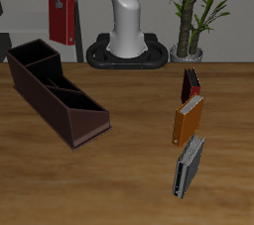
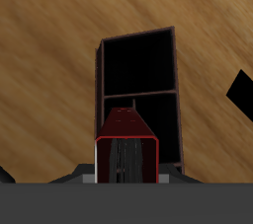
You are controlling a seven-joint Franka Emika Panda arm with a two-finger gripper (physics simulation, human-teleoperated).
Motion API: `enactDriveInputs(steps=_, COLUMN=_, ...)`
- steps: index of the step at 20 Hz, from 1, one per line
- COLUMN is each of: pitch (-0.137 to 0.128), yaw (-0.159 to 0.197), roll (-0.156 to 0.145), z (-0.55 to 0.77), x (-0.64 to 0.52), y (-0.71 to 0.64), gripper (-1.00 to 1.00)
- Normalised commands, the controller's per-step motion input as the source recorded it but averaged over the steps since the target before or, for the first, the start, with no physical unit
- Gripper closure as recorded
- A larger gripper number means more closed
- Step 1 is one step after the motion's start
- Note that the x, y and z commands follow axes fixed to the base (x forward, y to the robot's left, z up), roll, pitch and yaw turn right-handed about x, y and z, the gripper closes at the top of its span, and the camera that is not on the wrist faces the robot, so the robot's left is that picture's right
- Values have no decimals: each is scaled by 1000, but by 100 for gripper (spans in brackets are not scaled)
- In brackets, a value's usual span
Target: Place the right red book into the right desk caddy's back compartment
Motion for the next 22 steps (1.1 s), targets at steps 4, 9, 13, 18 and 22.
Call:
enactDriveInputs(steps=4, pitch=-32, yaw=53, roll=-30, z=61, x=30, y=-223, gripper=100)
enactDriveInputs(steps=9, pitch=-2, yaw=-10, roll=-55, z=26, x=17, y=-227, gripper=100)
enactDriveInputs(steps=13, pitch=-22, yaw=8, roll=-25, z=75, x=29, y=-127, gripper=100)
enactDriveInputs(steps=18, pitch=-50, yaw=16, roll=-25, z=97, x=85, y=-162, gripper=100)
enactDriveInputs(steps=22, pitch=-17, yaw=-13, roll=-27, z=83, x=92, y=-103, gripper=100)
